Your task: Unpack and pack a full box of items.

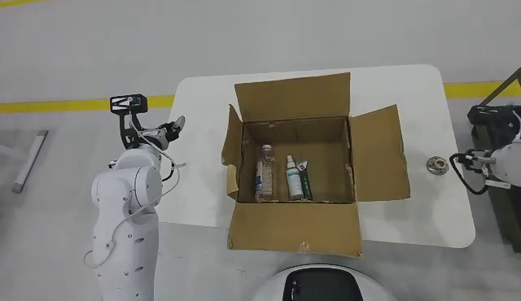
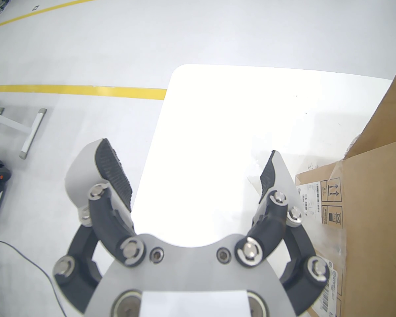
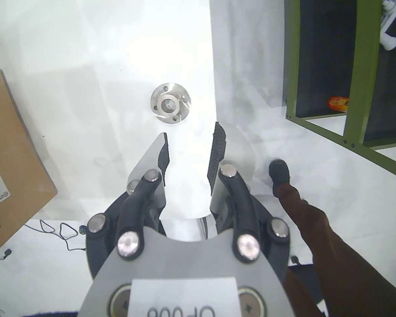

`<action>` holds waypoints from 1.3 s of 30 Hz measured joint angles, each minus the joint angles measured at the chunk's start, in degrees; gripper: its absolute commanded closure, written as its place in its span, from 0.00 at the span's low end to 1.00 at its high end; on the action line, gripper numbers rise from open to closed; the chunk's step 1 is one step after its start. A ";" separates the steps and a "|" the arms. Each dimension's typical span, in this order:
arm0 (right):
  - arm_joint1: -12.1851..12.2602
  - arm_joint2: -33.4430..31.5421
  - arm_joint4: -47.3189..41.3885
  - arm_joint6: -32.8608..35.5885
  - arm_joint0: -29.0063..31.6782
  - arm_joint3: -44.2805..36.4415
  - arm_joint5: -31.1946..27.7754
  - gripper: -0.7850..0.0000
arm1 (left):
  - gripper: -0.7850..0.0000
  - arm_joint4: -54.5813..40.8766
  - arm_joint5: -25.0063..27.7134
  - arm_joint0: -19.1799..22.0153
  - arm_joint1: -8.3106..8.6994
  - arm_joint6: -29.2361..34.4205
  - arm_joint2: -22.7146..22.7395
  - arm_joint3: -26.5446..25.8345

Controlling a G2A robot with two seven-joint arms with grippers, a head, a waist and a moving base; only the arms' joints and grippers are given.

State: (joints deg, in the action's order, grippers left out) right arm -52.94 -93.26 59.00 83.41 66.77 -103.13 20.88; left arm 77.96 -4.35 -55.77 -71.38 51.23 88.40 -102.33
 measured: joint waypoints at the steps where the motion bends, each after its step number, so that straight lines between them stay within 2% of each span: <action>1: -0.22 1.17 0.17 -0.09 -1.04 1.47 0.09 0.58 | 0.00 0.00 0.00 0.00 0.00 0.00 0.00 0.00; 9: -2.24 8.61 2.90 0.18 -9.19 13.82 -0.19 0.60 | 0.00 0.00 0.00 0.00 0.00 0.00 0.00 0.00; 18: -4.36 12.52 5.02 1.65 -14.83 19.77 -1.65 0.59 | 0.00 0.00 0.00 0.00 0.00 0.00 0.00 0.00; 26: -5.85 13.01 6.94 2.35 -16.19 22.23 -2.36 0.62 | 0.00 0.00 0.00 0.00 0.00 0.00 0.00 0.00; 39: -7.55 10.20 9.12 3.25 -14.44 22.13 -3.25 0.61 | 0.00 0.00 0.00 0.00 0.00 0.00 0.00 0.00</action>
State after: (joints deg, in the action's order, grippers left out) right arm -60.49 -83.06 68.12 86.67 52.33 -81.00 17.63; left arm 77.96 -4.35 -55.77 -71.38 51.23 88.40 -102.33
